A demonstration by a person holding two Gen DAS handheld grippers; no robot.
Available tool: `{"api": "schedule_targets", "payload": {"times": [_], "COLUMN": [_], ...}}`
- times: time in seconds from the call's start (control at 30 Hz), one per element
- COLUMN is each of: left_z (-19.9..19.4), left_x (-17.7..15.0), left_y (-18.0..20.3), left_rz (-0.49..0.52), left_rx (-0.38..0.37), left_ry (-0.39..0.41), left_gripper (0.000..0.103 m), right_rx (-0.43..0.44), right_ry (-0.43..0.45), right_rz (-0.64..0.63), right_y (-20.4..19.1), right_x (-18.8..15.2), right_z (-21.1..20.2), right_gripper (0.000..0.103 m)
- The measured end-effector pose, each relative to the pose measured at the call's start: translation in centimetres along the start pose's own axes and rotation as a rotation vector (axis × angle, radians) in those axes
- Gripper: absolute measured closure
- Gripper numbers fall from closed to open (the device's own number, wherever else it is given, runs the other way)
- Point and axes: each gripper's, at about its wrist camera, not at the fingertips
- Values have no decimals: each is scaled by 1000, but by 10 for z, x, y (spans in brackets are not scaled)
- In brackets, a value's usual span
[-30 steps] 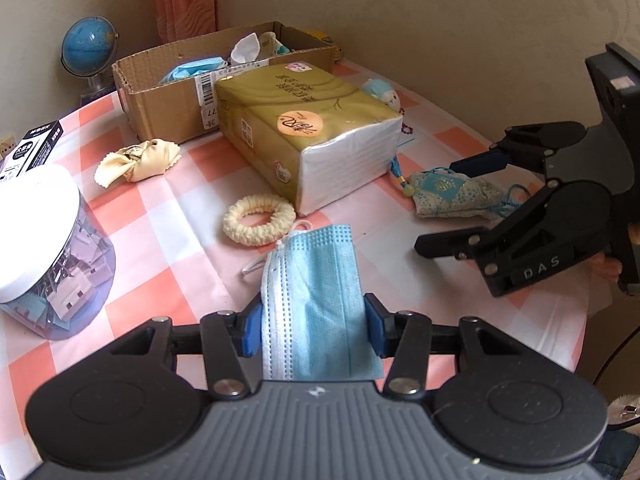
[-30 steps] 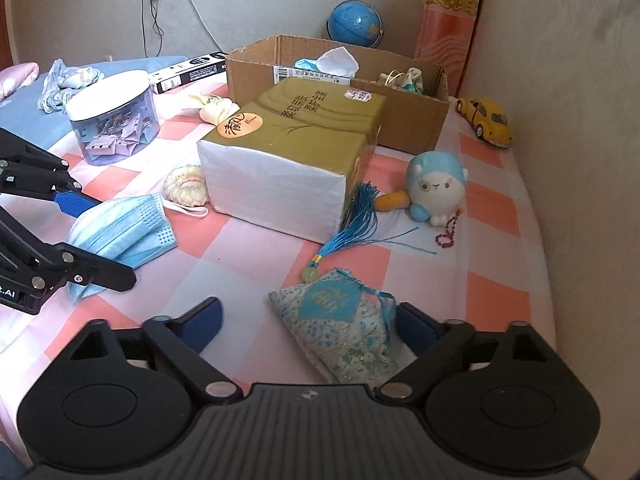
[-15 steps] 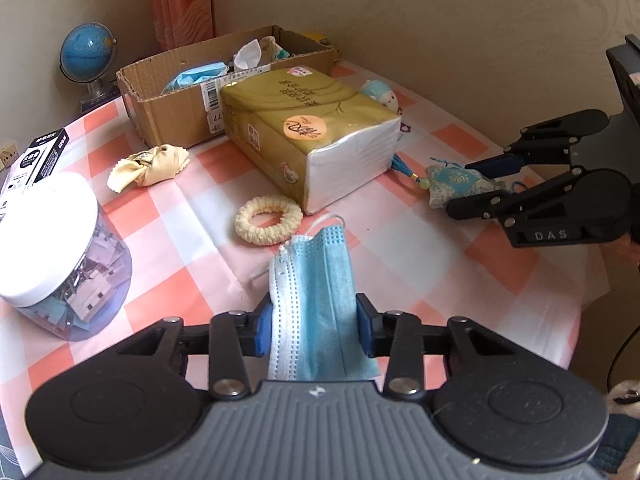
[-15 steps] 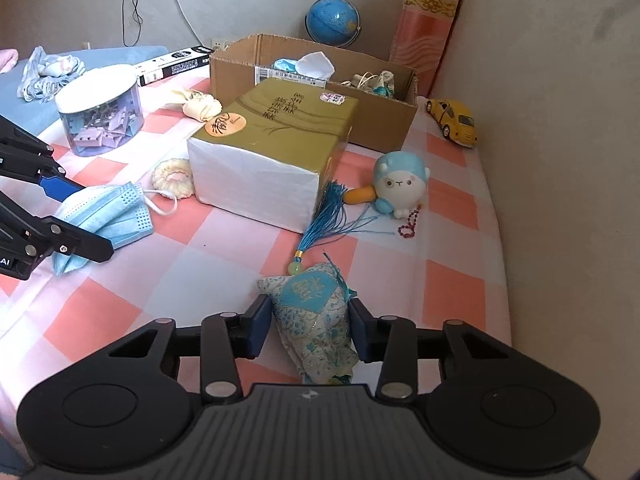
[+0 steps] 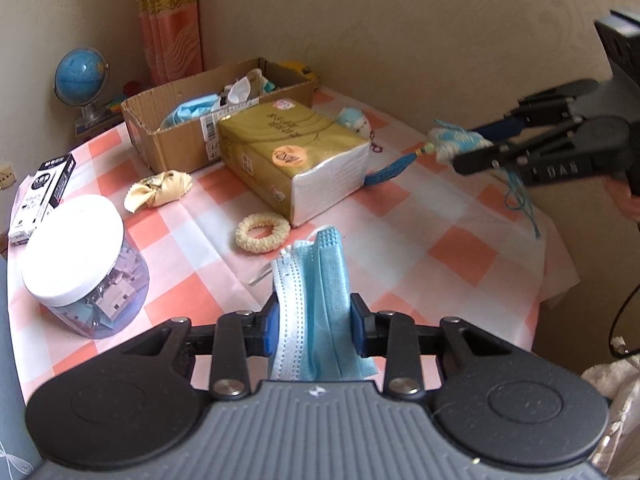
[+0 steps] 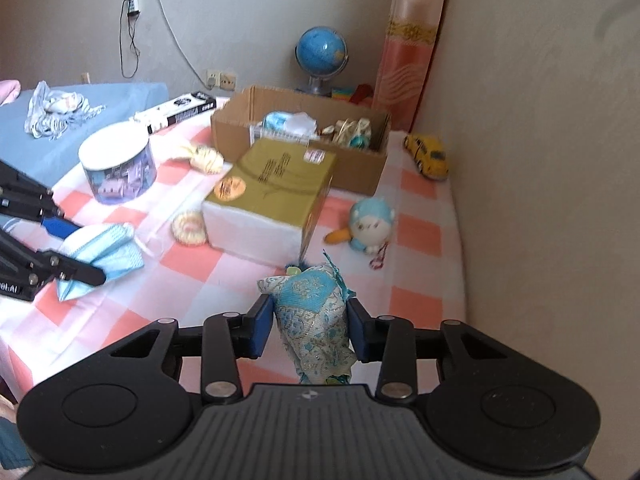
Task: Organize soft objects
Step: 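Carry the floral pouch into the cardboard box and open the right tool while the left holds the mask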
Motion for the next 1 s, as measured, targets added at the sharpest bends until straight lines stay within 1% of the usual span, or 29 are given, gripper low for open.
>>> {"api": "schedule_targets", "payload": {"times": [0.13, 0.3, 0.47, 0.57, 0.77, 0.87, 1.0], "left_z": [-9, -15, -15, -12, -9, -8, -5], "left_x": [-2, -5, -6, -6, -6, -4, -2], "left_y": [1, -4, -9, -13, -20, -23, -27], "left_rz": [12, 3, -1, -8, -35, -49, -74], "left_rx": [-2, 0, 2, 1, 5, 10, 14], "left_ry": [29, 48, 53, 51, 49, 54, 61], "left_gripper": [70, 70, 70, 70, 70, 70, 70], "right_rx": [-16, -15, -1, 22, 78, 112, 137], "right_ry": [35, 65, 97, 117, 140, 127, 81], "right_rz": [-12, -15, -47, -64, -100, -121, -159], "right_y": [3, 9, 10, 9, 3, -3, -14], "right_x": [20, 49, 89, 116, 172, 197, 224], "right_z": [-7, -4, 7, 17, 48, 72, 111], "right_gripper": [59, 59, 58, 58, 58, 58, 58]}}
Point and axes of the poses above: each gripper's, at about its wrist camera, not at the fingertips, and z roughly the way its jaws point, y to its right, x to its top, and after that the axes turned 1 degree about y, right-handed
